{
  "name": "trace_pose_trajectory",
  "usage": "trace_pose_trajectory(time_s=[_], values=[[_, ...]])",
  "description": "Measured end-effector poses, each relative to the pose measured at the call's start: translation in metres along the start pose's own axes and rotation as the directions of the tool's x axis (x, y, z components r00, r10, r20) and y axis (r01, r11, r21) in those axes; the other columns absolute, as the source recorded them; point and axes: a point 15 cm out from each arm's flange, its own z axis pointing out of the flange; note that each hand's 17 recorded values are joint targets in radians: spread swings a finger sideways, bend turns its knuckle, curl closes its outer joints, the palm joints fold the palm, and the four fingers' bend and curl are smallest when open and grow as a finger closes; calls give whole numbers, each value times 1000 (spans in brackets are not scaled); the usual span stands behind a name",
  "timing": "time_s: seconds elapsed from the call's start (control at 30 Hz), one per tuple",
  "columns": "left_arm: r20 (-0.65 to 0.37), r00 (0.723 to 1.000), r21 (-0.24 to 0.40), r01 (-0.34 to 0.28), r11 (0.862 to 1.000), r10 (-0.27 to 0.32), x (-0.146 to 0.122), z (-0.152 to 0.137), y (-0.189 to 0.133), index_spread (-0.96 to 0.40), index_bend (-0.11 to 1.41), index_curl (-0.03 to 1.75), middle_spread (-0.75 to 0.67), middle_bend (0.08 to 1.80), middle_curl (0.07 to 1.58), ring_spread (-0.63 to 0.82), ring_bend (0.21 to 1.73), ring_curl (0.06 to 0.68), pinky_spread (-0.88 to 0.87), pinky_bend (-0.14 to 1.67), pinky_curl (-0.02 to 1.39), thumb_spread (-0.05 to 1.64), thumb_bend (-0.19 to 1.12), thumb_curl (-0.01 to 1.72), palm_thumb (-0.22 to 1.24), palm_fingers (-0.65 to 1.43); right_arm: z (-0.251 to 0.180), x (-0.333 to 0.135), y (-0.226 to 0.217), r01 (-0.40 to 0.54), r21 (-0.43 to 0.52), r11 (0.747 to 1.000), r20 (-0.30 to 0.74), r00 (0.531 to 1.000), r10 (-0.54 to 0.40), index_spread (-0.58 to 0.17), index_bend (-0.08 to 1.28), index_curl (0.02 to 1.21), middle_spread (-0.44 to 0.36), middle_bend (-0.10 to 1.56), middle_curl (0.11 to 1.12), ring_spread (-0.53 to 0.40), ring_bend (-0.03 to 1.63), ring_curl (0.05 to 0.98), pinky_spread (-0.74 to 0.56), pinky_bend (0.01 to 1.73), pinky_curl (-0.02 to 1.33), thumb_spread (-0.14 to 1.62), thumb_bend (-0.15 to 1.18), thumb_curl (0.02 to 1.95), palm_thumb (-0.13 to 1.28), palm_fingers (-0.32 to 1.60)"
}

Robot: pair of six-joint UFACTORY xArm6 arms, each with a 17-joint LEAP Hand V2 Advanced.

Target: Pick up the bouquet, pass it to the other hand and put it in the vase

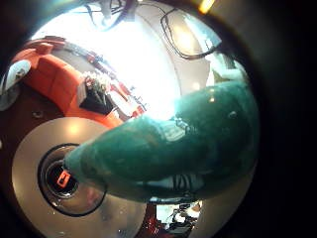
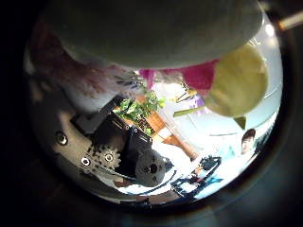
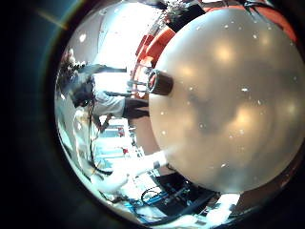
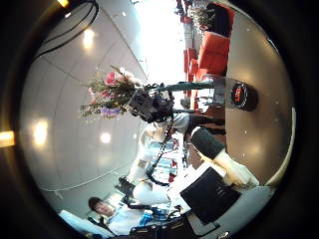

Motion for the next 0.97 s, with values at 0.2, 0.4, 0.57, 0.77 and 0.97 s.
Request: trace_pose_trajectory(time_s=[0.2,0.4,0.57,0.77,0.97], values=[[142,984,-104,124,987,-108,-45,-4,25,-335,91,1172,14,393,830,165,1016,338,-103,416,972,903,-84,584,359,-347,1,0,2,0,-10,1000,0,1000,0,-254,308,358,75,188,325,179,344,231,409,394,270,1000,-23,530,780,225],[176,970,-90,188,978,-171,-63,-16,33,77,46,872,452,189,609,495,781,222,379,236,738,877,-54,470,217,-258,1,0,4,22,-16,1000,-3,1000,-22,-265,322,387,60,178,317,171,328,231,419,356,262,998,-23,531,780,271],[186,965,-54,196,979,-183,-52,-31,36,261,69,650,578,159,495,600,697,186,553,195,611,872,-41,425,207,-191,1,-1,4,42,-21,999,-3,999,-42,-273,327,402,45,180,311,169,323,231,426,339,257,996,-23,534,774,303],[216,963,-26,170,985,-161,-27,-37,45,316,113,490,614,159,403,648,636,167,613,190,517,874,-36,390,213,-138,-4,6,0,84,-20,996,1,996,-84,-290,328,416,32,183,310,156,316,230,434,320,253,990,-23,539,776,344],[303,940,-20,174,985,-160,-10,-44,66,323,144,407,614,159,338,661,599,162,620,193,455,883,-33,372,227,-92,-23,15,8,101,-66,993,-6,995,-101,-290,318,425,29,184,309,161,297,228,436,312,253,985,-20,544,784,344]])
